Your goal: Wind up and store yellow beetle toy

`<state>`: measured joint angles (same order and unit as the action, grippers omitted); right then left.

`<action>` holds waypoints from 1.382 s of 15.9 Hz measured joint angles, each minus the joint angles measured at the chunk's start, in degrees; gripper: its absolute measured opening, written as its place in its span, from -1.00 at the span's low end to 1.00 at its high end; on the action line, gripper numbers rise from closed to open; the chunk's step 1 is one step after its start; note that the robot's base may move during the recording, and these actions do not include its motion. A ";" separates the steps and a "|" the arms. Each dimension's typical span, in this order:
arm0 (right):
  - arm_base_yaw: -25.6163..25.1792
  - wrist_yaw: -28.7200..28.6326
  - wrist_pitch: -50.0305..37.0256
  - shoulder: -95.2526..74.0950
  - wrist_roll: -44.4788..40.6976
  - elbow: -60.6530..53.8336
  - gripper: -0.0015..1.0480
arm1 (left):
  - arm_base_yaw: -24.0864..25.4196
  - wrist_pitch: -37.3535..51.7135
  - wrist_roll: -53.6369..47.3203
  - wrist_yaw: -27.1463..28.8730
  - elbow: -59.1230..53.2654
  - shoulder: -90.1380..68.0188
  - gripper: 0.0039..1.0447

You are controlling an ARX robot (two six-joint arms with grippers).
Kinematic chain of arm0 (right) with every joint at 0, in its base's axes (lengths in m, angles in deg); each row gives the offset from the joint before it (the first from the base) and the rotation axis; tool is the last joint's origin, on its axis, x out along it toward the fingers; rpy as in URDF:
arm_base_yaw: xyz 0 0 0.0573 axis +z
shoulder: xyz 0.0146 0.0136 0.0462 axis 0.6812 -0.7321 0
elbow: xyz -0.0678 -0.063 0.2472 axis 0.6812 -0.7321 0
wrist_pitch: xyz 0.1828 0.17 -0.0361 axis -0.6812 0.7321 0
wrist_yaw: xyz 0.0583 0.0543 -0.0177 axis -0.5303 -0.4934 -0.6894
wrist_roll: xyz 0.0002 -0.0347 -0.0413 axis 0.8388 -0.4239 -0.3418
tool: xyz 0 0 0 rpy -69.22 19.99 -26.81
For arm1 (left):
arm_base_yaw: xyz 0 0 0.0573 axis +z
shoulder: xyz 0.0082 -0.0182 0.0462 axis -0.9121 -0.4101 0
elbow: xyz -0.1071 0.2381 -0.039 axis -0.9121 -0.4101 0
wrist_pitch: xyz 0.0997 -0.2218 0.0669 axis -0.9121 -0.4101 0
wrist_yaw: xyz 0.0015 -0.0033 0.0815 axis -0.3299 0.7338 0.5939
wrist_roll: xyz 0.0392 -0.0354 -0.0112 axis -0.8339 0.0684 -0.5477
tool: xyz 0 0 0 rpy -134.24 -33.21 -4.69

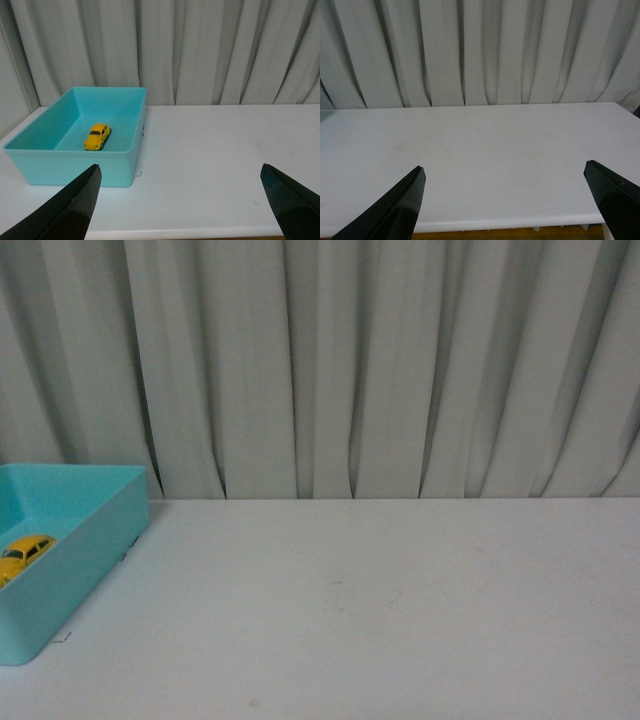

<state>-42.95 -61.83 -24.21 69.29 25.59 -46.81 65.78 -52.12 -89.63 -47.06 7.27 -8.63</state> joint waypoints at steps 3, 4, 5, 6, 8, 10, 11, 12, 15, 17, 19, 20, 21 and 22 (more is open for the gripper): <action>0.00 0.00 -0.13 -0.02 0.00 0.00 0.87 | 0.00 0.07 0.00 0.00 0.00 0.00 0.88; 0.00 0.02 -0.22 -0.02 0.00 0.00 0.87 | 0.00 0.17 0.00 0.00 0.00 0.00 0.88; 0.00 0.00 0.15 -0.02 0.00 0.00 0.87 | 0.00 -0.09 0.00 0.00 0.00 0.00 0.88; 0.00 0.02 -0.02 -0.02 0.02 0.00 0.87 | 0.00 -0.11 0.00 0.02 0.00 0.00 0.88; 0.00 0.02 -0.20 -0.02 0.00 0.00 0.87 | 0.00 0.02 0.00 0.02 0.00 0.00 0.88; 0.00 0.02 -0.17 -0.02 0.00 0.00 0.87 | 0.00 0.11 0.00 0.00 0.00 0.00 0.88; 0.00 0.04 -0.02 -0.02 0.00 0.00 0.87 | 0.00 0.07 0.00 -0.04 0.00 0.00 0.88; 0.00 0.00 0.02 0.00 0.02 0.00 0.87 | 0.00 0.02 -0.02 -0.02 0.00 0.00 0.88; 0.00 0.02 0.15 -0.02 0.02 0.00 0.87 | 0.00 0.00 -0.02 -0.04 0.00 0.00 0.88; 0.00 0.00 -0.04 0.00 0.00 0.00 0.87 | 0.00 -0.02 0.00 0.02 0.00 0.00 0.88; 0.00 0.07 0.07 -0.02 0.00 0.00 0.87 | 0.00 -0.07 0.00 0.00 0.00 0.00 0.88; 0.00 0.02 0.04 0.00 0.00 0.00 0.87 | 0.00 -0.11 0.00 -0.04 0.00 0.00 0.88; 0.00 0.00 0.04 -0.02 0.00 0.00 0.87 | 0.00 -0.04 0.00 0.00 0.00 0.00 0.88; 0.00 0.00 0.04 -0.02 0.00 0.00 0.87 | 0.00 -0.02 0.02 0.02 0.00 0.00 0.88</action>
<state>-42.95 -61.83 -24.16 69.27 25.59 -46.81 65.78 -52.15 -89.61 -47.04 7.27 -8.63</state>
